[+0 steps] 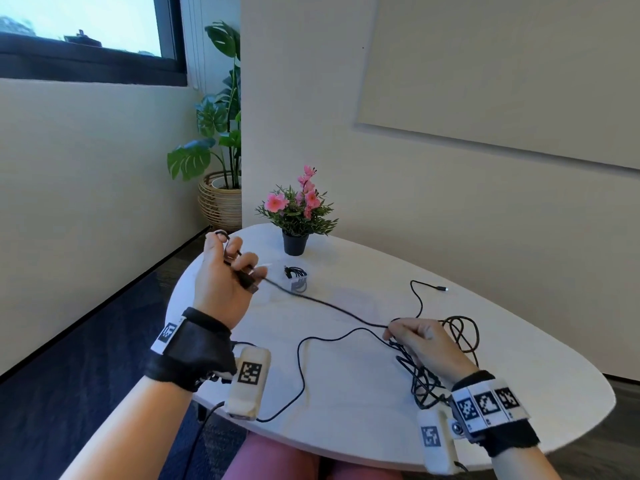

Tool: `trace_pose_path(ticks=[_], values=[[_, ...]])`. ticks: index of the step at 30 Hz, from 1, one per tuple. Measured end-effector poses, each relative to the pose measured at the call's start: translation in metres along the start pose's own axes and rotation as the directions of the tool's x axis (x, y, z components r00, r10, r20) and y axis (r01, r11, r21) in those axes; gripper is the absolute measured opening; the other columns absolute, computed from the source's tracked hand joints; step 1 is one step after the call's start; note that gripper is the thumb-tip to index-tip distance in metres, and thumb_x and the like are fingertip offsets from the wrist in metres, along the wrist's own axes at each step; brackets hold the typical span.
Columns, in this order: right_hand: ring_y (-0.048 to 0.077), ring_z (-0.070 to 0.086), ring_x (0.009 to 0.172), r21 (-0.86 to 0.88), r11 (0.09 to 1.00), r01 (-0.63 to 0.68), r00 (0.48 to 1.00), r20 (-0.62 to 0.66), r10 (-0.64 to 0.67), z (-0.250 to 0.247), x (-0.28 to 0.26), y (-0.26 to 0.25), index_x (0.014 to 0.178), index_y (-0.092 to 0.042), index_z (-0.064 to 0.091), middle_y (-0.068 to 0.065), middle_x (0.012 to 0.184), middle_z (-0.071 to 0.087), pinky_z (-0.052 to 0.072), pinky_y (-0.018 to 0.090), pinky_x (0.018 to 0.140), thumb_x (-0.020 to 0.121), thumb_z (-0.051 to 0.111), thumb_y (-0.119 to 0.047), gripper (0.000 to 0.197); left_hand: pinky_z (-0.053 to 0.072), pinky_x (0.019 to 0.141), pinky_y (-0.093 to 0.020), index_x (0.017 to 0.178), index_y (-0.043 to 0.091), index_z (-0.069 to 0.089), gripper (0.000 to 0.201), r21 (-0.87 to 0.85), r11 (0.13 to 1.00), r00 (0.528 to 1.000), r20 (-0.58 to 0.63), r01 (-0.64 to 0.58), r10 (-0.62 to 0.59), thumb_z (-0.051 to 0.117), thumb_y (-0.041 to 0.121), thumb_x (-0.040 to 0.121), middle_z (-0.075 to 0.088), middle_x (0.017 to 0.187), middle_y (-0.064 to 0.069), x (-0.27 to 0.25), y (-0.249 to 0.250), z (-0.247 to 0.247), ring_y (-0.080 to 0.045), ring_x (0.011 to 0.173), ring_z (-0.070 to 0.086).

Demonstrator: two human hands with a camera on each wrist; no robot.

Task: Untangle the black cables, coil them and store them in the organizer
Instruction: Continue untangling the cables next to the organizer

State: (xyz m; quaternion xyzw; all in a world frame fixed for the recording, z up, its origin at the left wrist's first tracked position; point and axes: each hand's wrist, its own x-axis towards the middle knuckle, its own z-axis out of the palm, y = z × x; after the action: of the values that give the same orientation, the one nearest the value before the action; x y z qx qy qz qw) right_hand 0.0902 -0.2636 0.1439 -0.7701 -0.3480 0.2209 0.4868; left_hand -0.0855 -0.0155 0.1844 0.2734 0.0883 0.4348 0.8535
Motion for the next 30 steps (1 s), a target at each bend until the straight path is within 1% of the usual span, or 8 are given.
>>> trace_pose_path(ticks=[5, 10, 13, 15, 18, 21, 25, 30], values=[[0.018, 0.02, 0.05, 0.105, 0.991, 0.083, 0.99, 0.104, -0.094, -0.009, -0.005, -0.016, 0.069, -0.013, 0.073, 0.004, 0.05, 0.028, 0.015, 0.029, 0.05, 0.085, 0.066, -0.033, 0.026, 0.02, 0.035, -0.016, 0.083, 0.023, 0.042, 0.029, 0.544, 0.839, 0.989, -0.136, 0.02, 0.065, 0.027, 0.037, 0.102, 0.043, 0.071, 0.007, 0.007, -0.002, -0.008, -0.005, 0.044, 0.026], [0.027, 0.041, 0.058, 0.006, 0.949, 0.316, 0.925, 0.22, -0.309, -0.015, -0.009, -0.046, 0.08, -0.02, 0.075, 0.038, 0.067, 0.051, 0.031, 0.031, 0.064, 0.076, 0.064, -0.06, 0.042, 0.039, 0.06, -0.033, 0.081, 0.02, 0.052, 0.034, 0.979, 0.059, 0.977, 0.197, -0.193, -0.077, 0.027, 0.032, 0.102, 0.057, 0.079, -0.004, 0.009, -0.032, -0.029, -0.022, 0.067, 0.048], [0.026, 0.038, 0.052, -0.033, 0.926, 0.376, 0.911, 0.193, -0.364, -0.017, -0.01, -0.058, 0.08, -0.021, 0.075, 0.034, 0.064, 0.054, 0.031, 0.028, 0.061, 0.081, 0.064, -0.051, 0.033, 0.044, 0.073, -0.031, 0.079, 0.021, 0.06, 0.06, 0.944, -0.135, 0.908, 0.239, -0.3, -0.344, 0.022, 0.065, 0.092, 0.064, 0.074, 0.003, -0.006, -0.04, -0.03, -0.013, 0.068, 0.056], [0.003, 0.04, 0.042, -0.021, 0.935, 0.355, 0.93, 0.116, -0.35, -0.02, -0.01, -0.065, 0.081, -0.006, 0.073, 0.0, 0.044, 0.054, 0.032, 0.012, 0.052, 0.091, 0.061, -0.019, 0.021, 0.043, 0.065, -0.028, 0.074, 0.017, 0.061, 0.076, 0.92, -0.131, 0.841, 0.271, -0.37, -0.469, 0.032, 0.087, 0.069, 0.061, 0.065, 0.007, -0.014, -0.043, -0.028, -0.009, 0.06, 0.054], [0.001, 0.037, 0.037, 0.062, 0.961, 0.271, 0.962, -0.047, -0.268, -0.024, -0.004, -0.058, 0.079, 0.001, 0.07, -0.012, 0.039, 0.042, 0.034, 0.007, 0.048, 0.09, 0.056, -0.006, 0.019, 0.031, 0.053, -0.02, 0.062, 0.016, 0.053, 0.051, 0.905, -0.096, 0.784, 0.302, -0.415, -0.542, 0.065, 0.065, 0.07, 0.043, 0.053, 0.011, -0.018, -0.045, -0.026, -0.004, 0.05, 0.038], [0.016, 0.018, 0.047, 0.163, 0.957, 0.242, 0.964, -0.154, -0.217, -0.023, 0.003, -0.043, 0.075, -0.015, 0.075, 0.004, 0.05, 0.027, 0.016, 0.026, 0.049, 0.082, 0.063, -0.026, 0.018, 0.033, 0.053, -0.016, 0.066, 0.021, 0.061, 0.029, 0.924, 0.212, 0.764, 0.381, -0.317, -0.521, 0.059, 0.038, 0.09, 0.045, 0.049, 0.013, -0.019, -0.042, -0.021, -0.001, 0.049, 0.04], [0.012, 0.019, 0.042, 0.252, 0.945, 0.209, 0.963, -0.223, -0.153, -0.016, 0.008, -0.035, 0.08, -0.013, 0.073, 0.004, 0.049, 0.027, 0.023, 0.018, 0.04, 0.087, 0.061, -0.019, 0.015, 0.026, 0.054, -0.025, 0.065, 0.028, 0.055, 0.037, 0.793, 0.607, 0.753, 0.43, -0.051, -0.498, 0.051, 0.058, 0.086, 0.04, 0.06, 0.008, -0.018, -0.042, -0.02, -0.01, 0.057, 0.036], [0.007, 0.028, 0.041, 0.389, 0.909, 0.15, 0.988, -0.095, -0.122, 0.014, 0.009, -0.03, 0.093, -0.005, 0.067, 0.0, 0.057, 0.047, 0.021, 0.017, 0.038, 0.093, 0.053, -0.003, 0.014, 0.046, 0.097, -0.039, 0.069, 0.015, 0.045, 0.044, 0.315, 0.913, 0.885, 0.301, 0.261, -0.356, 0.026, 0.041, 0.099, 0.067, 0.114, -0.006, -0.018, -0.052, -0.001, -0.021, 0.112, 0.061]])
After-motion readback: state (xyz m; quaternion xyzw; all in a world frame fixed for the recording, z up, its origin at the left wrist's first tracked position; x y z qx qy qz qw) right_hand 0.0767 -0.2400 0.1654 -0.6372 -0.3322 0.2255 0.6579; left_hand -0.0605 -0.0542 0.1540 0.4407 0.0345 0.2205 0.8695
